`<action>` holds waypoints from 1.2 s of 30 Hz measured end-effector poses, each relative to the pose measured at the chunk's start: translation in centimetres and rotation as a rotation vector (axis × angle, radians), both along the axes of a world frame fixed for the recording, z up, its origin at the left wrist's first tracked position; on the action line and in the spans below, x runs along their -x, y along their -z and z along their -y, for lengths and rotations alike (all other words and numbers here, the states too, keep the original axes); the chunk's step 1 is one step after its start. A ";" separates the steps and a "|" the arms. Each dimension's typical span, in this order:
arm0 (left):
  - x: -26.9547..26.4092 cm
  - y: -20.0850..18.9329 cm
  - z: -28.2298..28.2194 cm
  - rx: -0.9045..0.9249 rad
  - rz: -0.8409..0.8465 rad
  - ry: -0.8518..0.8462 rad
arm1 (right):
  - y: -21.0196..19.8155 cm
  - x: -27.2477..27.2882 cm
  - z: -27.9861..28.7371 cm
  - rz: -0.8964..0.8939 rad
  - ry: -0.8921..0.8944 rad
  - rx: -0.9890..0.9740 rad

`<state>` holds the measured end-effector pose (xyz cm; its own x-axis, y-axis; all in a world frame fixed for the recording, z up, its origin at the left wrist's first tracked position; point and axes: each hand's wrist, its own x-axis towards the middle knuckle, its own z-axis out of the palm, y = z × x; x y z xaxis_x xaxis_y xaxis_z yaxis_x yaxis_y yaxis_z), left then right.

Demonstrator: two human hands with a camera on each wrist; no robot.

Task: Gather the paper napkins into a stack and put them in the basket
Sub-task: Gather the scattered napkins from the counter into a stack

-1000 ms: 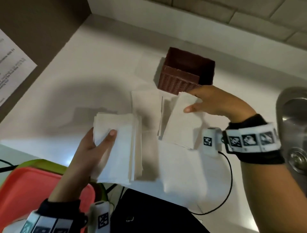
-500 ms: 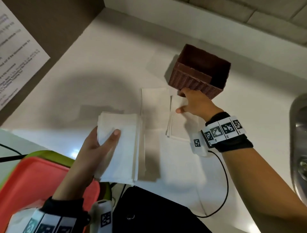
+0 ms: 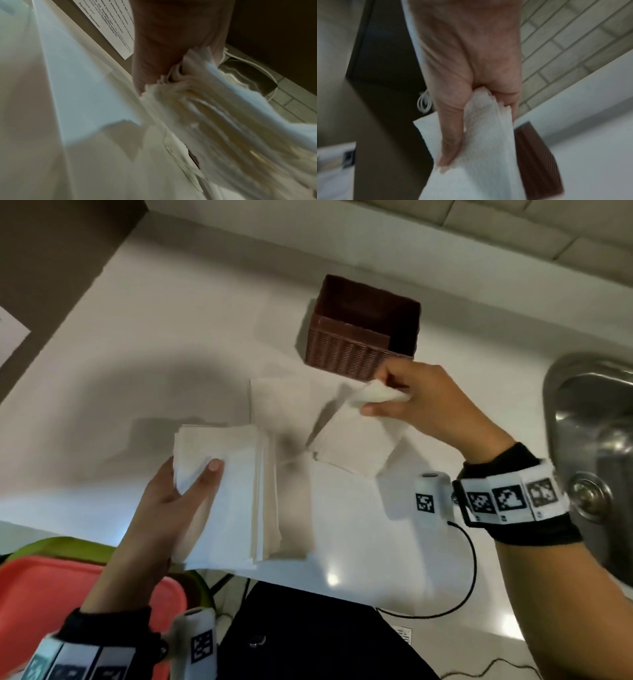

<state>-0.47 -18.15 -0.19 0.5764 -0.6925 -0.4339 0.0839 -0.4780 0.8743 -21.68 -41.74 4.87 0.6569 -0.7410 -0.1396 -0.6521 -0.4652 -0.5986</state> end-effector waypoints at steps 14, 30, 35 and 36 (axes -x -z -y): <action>-0.1 0.2 1.0 0.102 -0.032 -0.020 | -8.3 8.8 -2.1 0.053 0.286 0.128; -0.7 1.3 -4.3 0.029 -0.004 -0.334 | -1.5 -11.2 1.1 -0.266 -0.480 -0.225; -0.9 1.2 -5.4 0.021 -0.020 -0.357 | 4.2 -15.9 2.4 -0.385 -0.453 -0.109; -1.0 1.1 -5.6 0.025 -0.017 -0.367 | 4.9 -16.0 2.6 -0.343 -0.425 -0.105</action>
